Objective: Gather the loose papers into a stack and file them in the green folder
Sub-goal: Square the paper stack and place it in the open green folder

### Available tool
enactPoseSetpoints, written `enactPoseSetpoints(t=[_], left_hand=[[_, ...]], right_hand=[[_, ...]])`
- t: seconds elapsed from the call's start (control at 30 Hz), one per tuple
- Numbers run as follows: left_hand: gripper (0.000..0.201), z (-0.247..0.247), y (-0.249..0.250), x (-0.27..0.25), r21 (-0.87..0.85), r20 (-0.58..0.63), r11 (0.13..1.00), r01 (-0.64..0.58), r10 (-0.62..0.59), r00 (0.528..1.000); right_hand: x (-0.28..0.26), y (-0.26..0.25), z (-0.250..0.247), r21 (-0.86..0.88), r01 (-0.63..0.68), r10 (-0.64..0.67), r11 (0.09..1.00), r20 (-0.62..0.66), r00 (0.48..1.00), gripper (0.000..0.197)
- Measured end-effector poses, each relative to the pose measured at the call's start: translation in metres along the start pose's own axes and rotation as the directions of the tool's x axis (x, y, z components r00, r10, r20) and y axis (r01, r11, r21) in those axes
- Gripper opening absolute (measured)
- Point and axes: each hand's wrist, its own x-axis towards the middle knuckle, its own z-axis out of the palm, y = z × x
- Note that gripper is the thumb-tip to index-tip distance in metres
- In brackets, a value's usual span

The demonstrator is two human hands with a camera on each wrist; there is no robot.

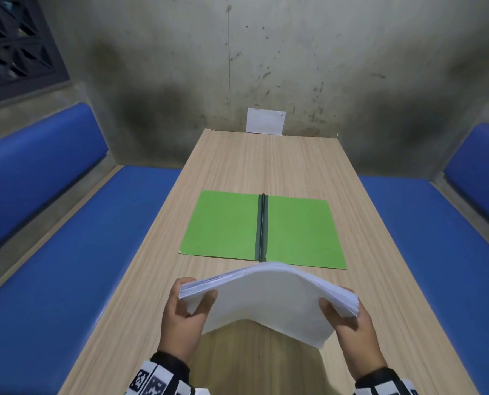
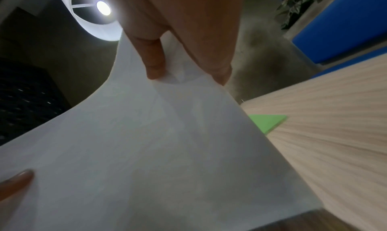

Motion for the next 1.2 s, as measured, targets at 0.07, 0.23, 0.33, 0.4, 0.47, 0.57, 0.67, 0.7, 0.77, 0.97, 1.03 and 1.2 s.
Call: enactPoseSetpoints(t=[0.07,0.23,0.33,0.4,0.47,0.57,0.67,0.7,0.77,0.97,1.03,1.2], left_hand=[[0.024,-0.005,-0.008,-0.005,0.031,-0.003,0.998,0.046,-0.046,0.999],[0.046,-0.009,-0.031,-0.006,0.219,-0.012,0.968,0.122,-0.122,0.992],[0.021,-0.011,-0.028,-0.003,0.146,-0.023,0.982,0.121,-0.119,0.993],[0.037,-0.014,-0.021,0.002,0.165,-0.080,0.980,0.113,-0.101,0.992],[0.070,-0.018,-0.015,0.008,0.350,-0.162,0.929,0.121,-0.067,0.985],[0.107,-0.012,0.005,0.003,0.480,-0.106,0.876,-0.035,0.098,0.990],[0.108,0.016,0.030,-0.012,0.587,0.282,0.673,-0.450,0.351,0.893],[0.097,0.026,0.035,-0.015,0.565,0.379,0.614,-0.551,0.400,0.835],[0.068,0.041,0.046,-0.019,0.415,0.435,0.695,-0.587,0.415,0.799],[0.008,0.041,0.050,-0.014,-0.031,0.298,0.986,-0.165,0.167,0.940],[0.014,0.028,0.047,-0.010,-0.080,0.268,0.992,-0.095,0.113,0.957],[0.003,0.007,0.044,-0.009,-0.153,0.255,0.988,-0.031,0.070,0.965]], right_hand=[[-0.003,0.016,-0.001,-0.016,-0.065,0.066,0.998,0.008,0.998,0.021],[0.003,0.049,-0.004,-0.080,-0.190,0.193,0.979,0.032,0.981,0.033],[0.005,0.036,-0.001,-0.109,-0.118,0.119,0.987,0.009,0.993,0.026],[0.006,0.019,0.000,-0.114,-0.056,0.060,0.992,0.028,0.998,0.027],[0.009,-0.003,0.000,-0.170,0.047,-0.032,0.984,0.088,0.996,0.028],[0.011,-0.039,0.000,-0.435,0.335,-0.237,0.836,0.265,0.935,0.028],[0.008,-0.079,0.014,-0.642,0.571,-0.356,0.512,0.446,0.821,0.025],[0.007,-0.087,0.020,-0.660,0.613,-0.363,0.434,0.495,0.790,0.025],[0.002,-0.099,0.031,-0.685,0.649,-0.358,0.331,0.545,0.758,0.025],[-0.003,-0.105,0.021,-0.725,0.563,-0.370,0.397,0.435,0.821,0.014],[0.001,-0.106,0.004,-0.722,0.442,-0.249,0.532,0.365,0.897,0.011],[0.004,-0.107,-0.022,-0.296,0.153,-0.028,0.943,0.386,0.922,0.014]])
